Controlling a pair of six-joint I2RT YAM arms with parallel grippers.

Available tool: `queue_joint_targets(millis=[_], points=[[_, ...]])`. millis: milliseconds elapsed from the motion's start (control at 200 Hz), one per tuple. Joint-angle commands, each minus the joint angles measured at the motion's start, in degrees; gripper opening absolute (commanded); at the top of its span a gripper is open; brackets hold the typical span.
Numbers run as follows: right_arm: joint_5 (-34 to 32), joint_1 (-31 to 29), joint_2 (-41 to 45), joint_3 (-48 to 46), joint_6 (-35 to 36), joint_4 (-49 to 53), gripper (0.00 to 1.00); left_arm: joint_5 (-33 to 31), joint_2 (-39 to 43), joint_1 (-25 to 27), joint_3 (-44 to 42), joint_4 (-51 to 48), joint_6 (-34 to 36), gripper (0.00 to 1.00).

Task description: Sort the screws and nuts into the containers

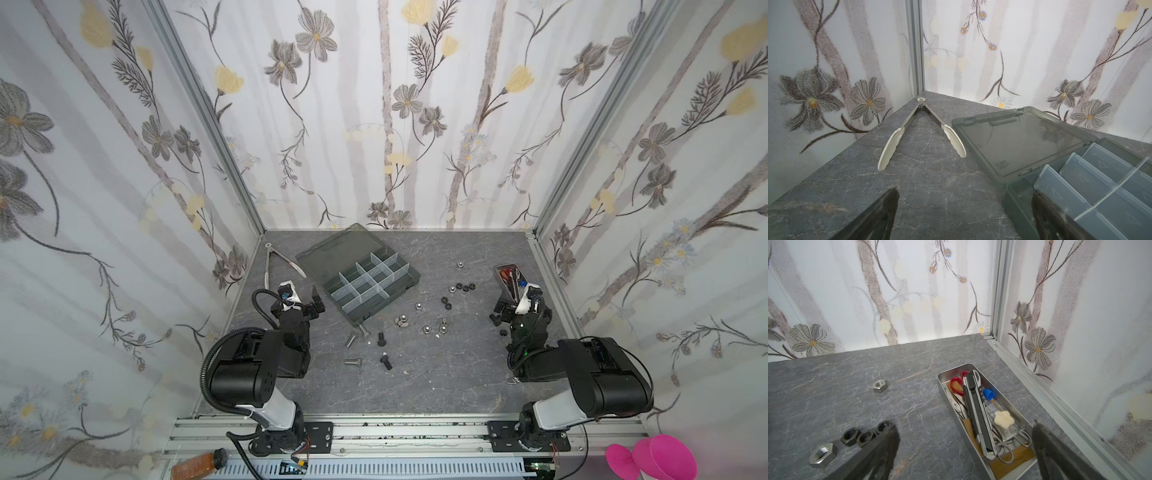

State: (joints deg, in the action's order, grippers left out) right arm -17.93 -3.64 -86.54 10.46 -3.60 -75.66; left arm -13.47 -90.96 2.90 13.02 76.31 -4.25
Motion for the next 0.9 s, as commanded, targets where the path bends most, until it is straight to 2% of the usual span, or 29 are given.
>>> queue_joint_targets(millis=[0,894], points=[[0.20,0.04,0.08,-0.08,0.17,-1.60,0.99,-0.23,-0.01,0.00,0.26,1.55,0.47,1.00],[1.24,0.43,0.12,0.00,-0.10,-1.55,1.00,1.17,0.08,-0.63,0.17,1.58,0.03,1.00]])
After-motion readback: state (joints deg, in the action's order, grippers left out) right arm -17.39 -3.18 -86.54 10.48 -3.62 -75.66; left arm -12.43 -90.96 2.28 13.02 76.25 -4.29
